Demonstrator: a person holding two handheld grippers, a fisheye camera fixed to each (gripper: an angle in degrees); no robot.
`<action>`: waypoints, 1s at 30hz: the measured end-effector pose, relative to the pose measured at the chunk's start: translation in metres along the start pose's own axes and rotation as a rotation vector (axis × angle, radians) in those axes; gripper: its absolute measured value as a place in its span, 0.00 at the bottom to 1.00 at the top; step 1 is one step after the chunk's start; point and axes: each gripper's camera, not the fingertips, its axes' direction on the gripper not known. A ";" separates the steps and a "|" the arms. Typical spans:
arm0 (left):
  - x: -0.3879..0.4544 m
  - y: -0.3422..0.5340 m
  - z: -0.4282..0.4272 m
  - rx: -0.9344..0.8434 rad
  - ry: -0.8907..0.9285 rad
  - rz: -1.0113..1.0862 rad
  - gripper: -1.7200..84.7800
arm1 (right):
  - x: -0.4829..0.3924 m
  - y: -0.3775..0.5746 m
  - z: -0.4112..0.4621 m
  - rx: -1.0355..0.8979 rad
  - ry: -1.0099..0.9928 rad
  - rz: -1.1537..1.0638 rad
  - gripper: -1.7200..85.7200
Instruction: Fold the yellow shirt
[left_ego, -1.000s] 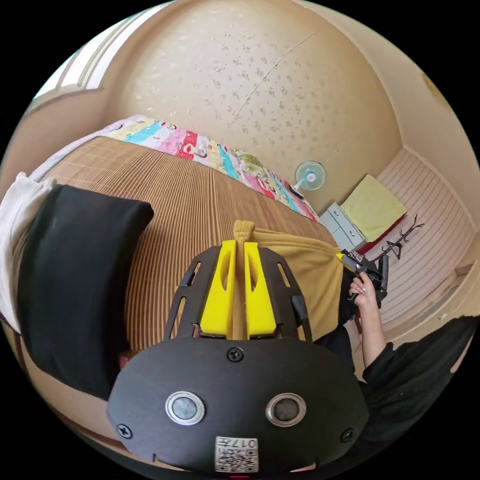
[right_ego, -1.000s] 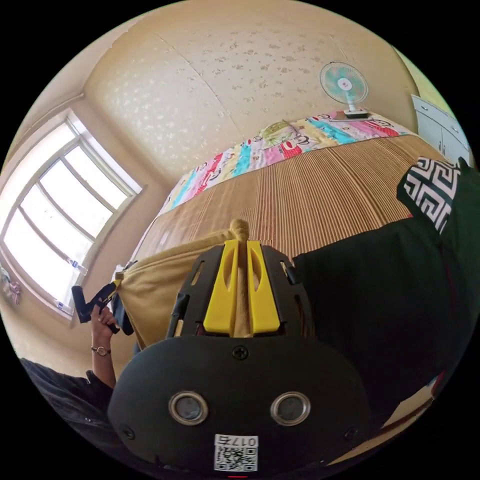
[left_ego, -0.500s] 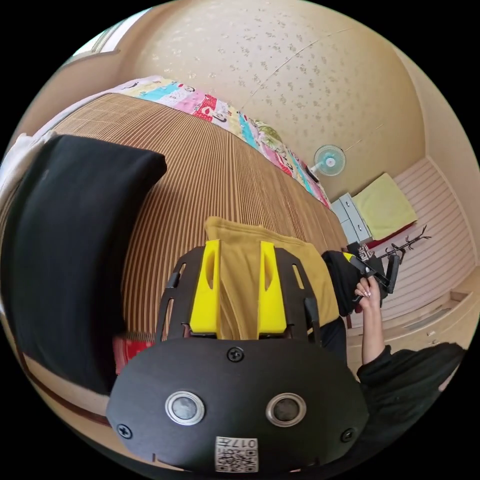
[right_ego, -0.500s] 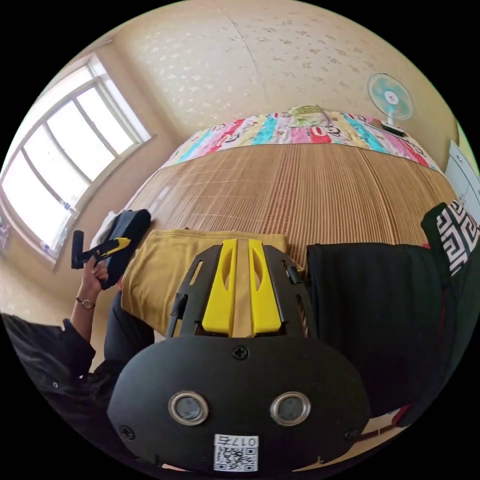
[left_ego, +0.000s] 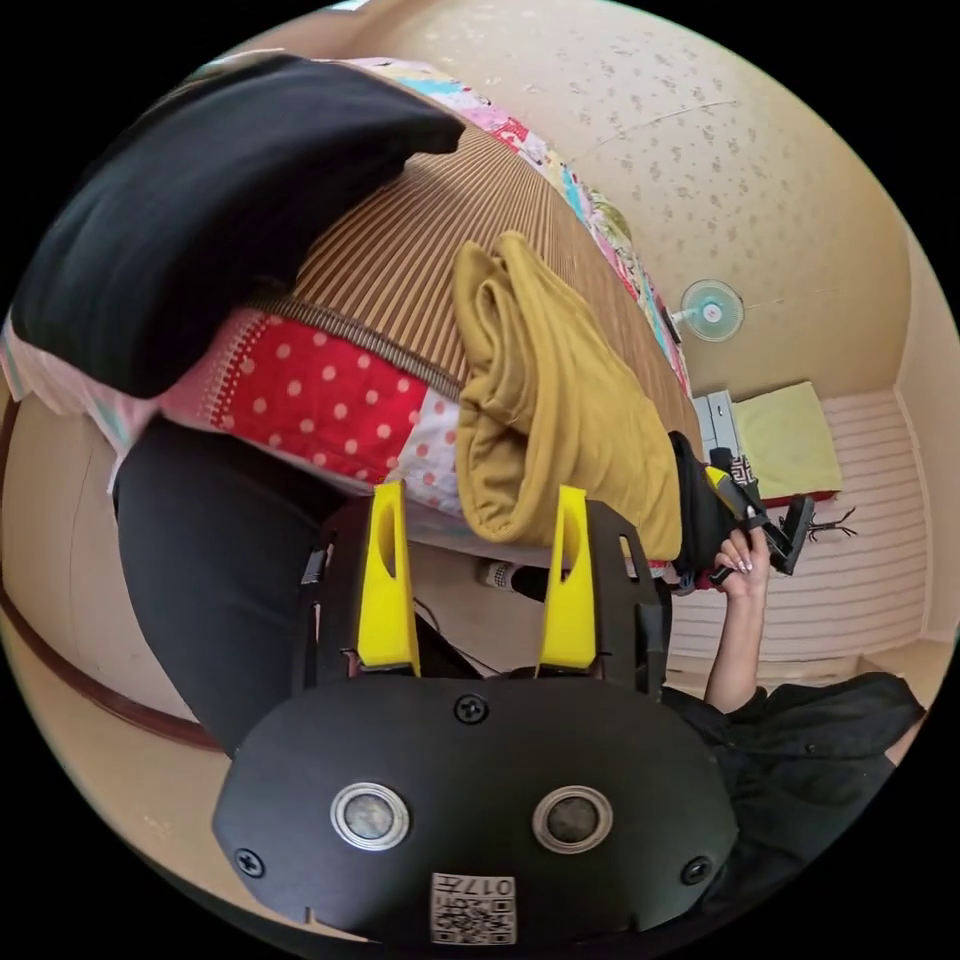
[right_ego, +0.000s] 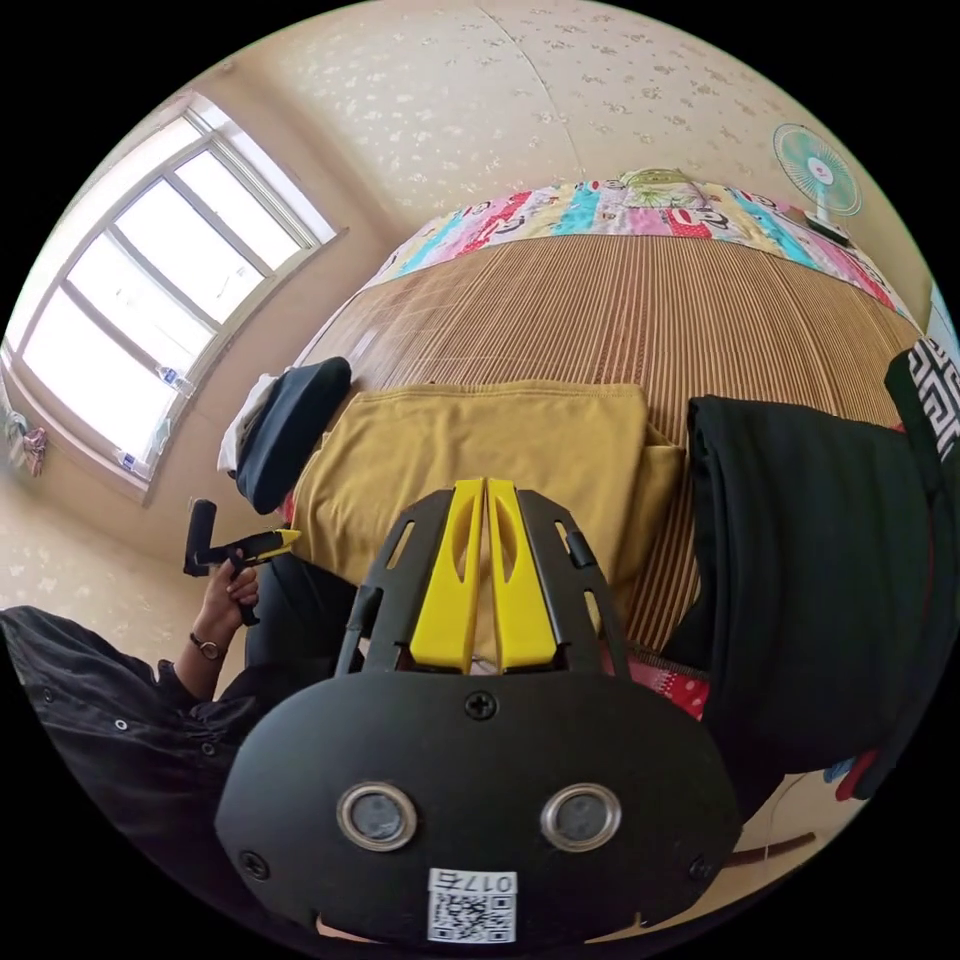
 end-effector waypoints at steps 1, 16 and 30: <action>-0.008 -0.007 -0.001 -0.014 -0.002 -0.004 0.24 | -0.002 -0.003 0.004 -0.009 -0.023 -0.001 0.03; -0.155 -0.029 -0.050 -0.045 0.339 0.025 0.09 | 0.036 -0.001 0.028 -0.089 0.212 0.109 0.03; -0.029 -0.049 -0.096 0.114 0.200 0.600 0.08 | 0.096 0.009 0.039 -0.115 0.280 0.147 0.02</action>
